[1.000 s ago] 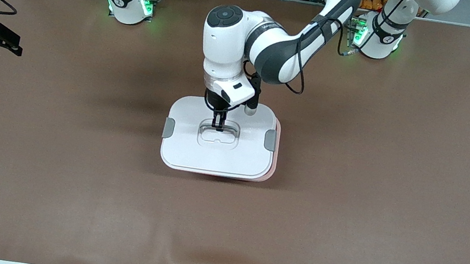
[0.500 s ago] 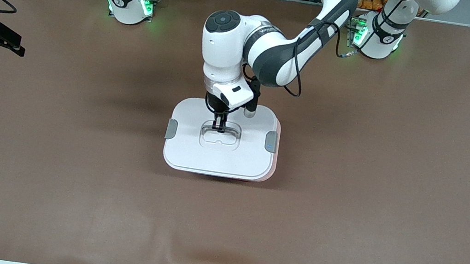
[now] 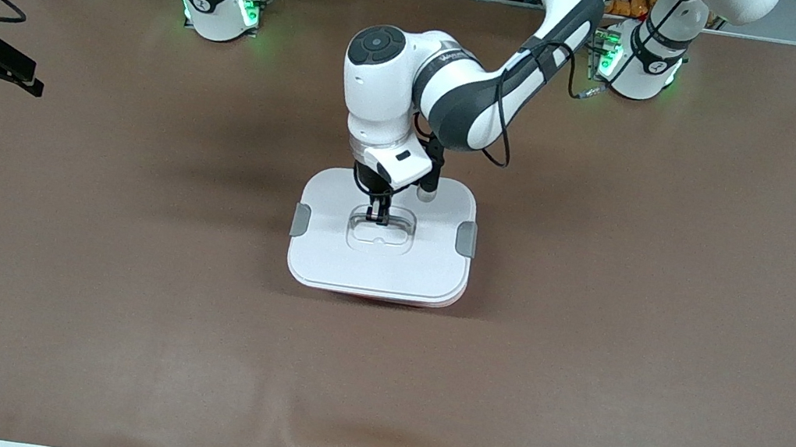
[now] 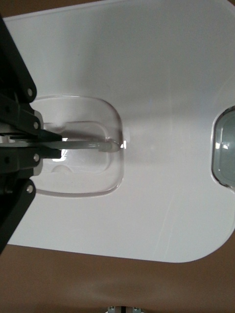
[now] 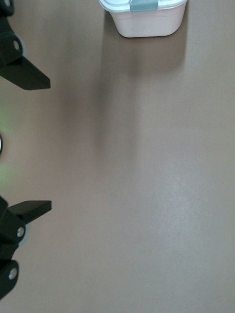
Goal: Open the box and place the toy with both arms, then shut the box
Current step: 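Lower the lid onto the box and press it down with the left gripper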
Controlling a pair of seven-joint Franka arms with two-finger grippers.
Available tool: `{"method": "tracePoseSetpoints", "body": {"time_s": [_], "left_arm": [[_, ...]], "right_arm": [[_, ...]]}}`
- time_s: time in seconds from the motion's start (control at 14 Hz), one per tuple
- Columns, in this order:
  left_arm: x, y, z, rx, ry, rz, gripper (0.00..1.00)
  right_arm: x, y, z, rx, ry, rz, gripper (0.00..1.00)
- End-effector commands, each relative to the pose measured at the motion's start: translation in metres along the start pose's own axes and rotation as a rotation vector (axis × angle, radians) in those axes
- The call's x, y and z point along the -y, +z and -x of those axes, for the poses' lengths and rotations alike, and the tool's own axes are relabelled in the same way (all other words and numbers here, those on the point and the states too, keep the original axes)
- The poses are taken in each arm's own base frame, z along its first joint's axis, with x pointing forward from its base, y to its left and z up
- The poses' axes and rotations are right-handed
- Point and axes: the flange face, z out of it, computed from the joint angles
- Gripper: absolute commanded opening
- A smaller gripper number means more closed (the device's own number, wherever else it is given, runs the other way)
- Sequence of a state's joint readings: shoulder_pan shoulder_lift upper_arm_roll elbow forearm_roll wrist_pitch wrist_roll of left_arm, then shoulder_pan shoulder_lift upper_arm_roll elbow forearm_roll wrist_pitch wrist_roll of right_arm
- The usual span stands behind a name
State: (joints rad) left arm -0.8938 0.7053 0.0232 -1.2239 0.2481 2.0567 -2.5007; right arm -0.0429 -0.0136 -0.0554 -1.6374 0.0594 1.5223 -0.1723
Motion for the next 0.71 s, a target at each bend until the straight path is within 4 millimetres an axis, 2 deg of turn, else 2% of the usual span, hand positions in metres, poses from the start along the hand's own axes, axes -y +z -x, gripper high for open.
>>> {"method": "tracePoseSetpoints", "body": {"time_s": [0.0,0.64], "left_arm": [[-0.001,-0.003,-0.004,-0.017,0.015,0.007,0.00],[0.006,0.011,-0.007,-0.037,0.027,-0.017,0.00]], "right_arm": [[-0.008,-0.002,-0.006,-0.014,0.008,0.005,1.00],[-0.009,0.001,-0.007,-0.010,0.010,0.004,1.00]]}}
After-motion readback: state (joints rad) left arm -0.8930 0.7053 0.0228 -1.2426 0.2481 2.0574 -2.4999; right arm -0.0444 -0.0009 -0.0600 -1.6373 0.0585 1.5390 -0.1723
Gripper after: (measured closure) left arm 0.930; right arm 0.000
